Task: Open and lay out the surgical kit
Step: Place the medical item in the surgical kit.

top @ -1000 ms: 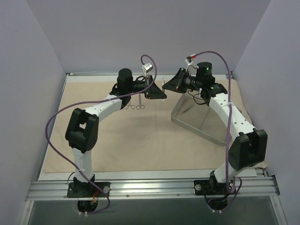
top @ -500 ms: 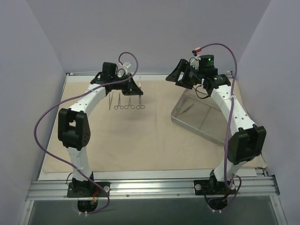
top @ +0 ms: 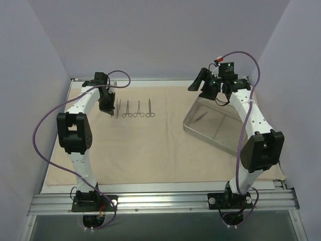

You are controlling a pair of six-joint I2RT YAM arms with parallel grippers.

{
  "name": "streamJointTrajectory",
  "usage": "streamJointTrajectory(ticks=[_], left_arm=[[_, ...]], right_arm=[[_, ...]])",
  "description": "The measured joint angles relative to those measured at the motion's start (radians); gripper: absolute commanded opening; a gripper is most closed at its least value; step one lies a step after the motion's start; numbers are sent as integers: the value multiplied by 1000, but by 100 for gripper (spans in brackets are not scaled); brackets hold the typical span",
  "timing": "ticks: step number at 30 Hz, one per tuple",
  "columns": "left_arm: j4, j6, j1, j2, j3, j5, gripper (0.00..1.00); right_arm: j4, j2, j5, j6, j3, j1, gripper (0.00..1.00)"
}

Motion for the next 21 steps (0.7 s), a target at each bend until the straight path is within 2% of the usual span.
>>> streamJointTrajectory(ticks=[8,21], left_arm=[[-33,29,44,117,28,-83,2],[-67,35,44,263,182,-97,2]], right_arm=[[-7,0,0,-7,-27,-15,70],[-26,0,0,-15,-49,-53,70]])
